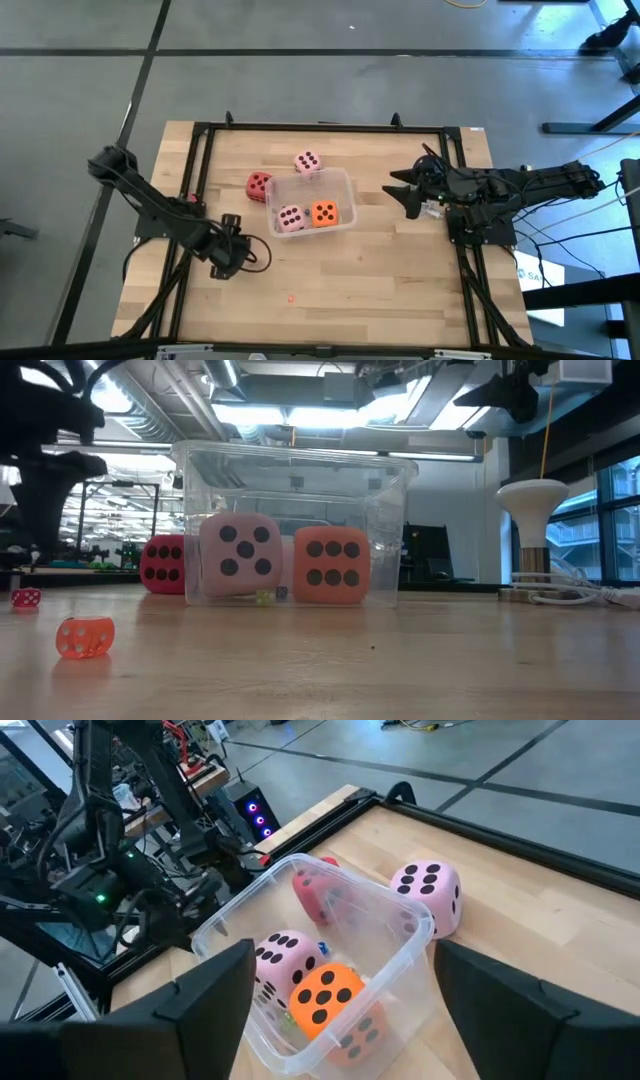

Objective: Pick & Place Dice
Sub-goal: Put the small red dice into the transparent bin

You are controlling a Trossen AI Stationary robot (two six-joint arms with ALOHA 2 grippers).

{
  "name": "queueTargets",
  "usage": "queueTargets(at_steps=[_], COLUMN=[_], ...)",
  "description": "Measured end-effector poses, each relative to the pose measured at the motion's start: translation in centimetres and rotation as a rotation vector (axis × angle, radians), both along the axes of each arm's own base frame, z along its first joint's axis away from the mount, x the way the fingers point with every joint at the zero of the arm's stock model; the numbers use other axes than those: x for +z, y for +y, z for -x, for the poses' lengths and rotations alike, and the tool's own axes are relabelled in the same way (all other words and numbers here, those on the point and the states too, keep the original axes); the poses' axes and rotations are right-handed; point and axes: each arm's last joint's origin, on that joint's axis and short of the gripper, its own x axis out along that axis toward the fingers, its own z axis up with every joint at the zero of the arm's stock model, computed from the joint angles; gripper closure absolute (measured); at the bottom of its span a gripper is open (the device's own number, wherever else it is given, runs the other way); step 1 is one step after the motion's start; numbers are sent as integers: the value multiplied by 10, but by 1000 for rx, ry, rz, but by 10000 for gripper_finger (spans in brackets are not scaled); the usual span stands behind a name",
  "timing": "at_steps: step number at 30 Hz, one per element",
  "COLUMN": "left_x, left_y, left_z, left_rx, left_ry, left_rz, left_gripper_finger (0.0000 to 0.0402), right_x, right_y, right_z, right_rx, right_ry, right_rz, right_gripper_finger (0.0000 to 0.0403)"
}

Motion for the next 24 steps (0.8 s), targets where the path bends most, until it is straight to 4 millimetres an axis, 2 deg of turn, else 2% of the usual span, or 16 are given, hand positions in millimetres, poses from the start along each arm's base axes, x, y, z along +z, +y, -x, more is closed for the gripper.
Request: queueTargets(at_steps=[7,20,24], left_x=[-16,-30,-33], left_y=[-4,-3,1], left_z=[-6,-16,-23], left_rx=[-77,-118,-121], left_ry=[-3,45,48], left_rz=[-12,-50,-14], left_gripper_finger=[156,156,170], right_x=[-1,-2,-3], right_y=[0,1,1], right_z=[-1,-3,-4], right_rx=[-2,1,-1], right_ry=[2,19,19], right_rz=[-4,10,11], right_gripper_finger=[111,117,117])
